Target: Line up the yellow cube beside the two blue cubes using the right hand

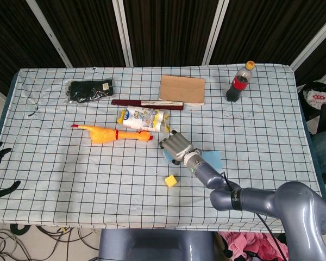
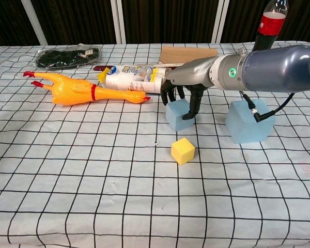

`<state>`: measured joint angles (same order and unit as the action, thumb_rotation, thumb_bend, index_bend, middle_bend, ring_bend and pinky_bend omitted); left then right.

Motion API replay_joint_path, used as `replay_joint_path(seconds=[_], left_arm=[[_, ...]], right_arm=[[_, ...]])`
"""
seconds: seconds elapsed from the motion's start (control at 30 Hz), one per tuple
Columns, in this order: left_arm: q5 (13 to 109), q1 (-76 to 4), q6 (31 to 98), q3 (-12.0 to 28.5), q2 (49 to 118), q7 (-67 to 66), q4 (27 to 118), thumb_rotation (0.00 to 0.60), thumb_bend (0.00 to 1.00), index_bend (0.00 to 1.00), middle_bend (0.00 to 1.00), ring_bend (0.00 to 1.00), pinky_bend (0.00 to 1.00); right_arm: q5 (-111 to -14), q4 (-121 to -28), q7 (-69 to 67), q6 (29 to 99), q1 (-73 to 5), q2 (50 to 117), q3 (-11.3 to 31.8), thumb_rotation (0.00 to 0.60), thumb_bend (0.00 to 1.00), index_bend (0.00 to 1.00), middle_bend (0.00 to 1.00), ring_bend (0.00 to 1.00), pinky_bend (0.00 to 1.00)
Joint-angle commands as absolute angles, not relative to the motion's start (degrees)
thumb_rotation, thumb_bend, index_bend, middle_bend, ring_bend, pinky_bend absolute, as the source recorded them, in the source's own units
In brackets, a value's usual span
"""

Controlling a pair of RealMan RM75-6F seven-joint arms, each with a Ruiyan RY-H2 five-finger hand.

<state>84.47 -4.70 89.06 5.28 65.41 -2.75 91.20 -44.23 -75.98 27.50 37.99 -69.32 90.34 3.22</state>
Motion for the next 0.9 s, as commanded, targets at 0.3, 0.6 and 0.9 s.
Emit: replay_joint_path(seconds=[0.3, 0.6, 0.9], left_arm=[[84.8, -4.6, 89.4, 5.2, 65.3, -2.6, 91.4, 0.6, 0.04, 0.2, 0.1, 0.0, 0.0], [84.9, -4.6, 89.3, 5.2, 65.1, -2.4, 91.4, 0.6, 0.04, 0.2, 0.1, 0.0, 0.0], [84.9, -4.6, 89.4, 5.2, 65.2, -2.6, 91.4, 0.6, 0.04, 0.2, 0.1, 0.0, 0.0]], right_arm=[[-44.0, -76.1, 28.1, 37.9, -69.1, 90.4, 2.9, 0.6, 0.23, 0.32, 0.31, 0.33, 0.13], [-43.8, -75.6, 28.4, 37.9, -69.3, 91.0, 3.2, 0.6, 0.24, 0.35, 0.36, 0.34, 0.13], [-44.6, -75.1, 28.1, 38.8, -68.6, 91.3, 3.4, 0.6, 0.37, 0.49, 0.48, 0.47, 0.13]])
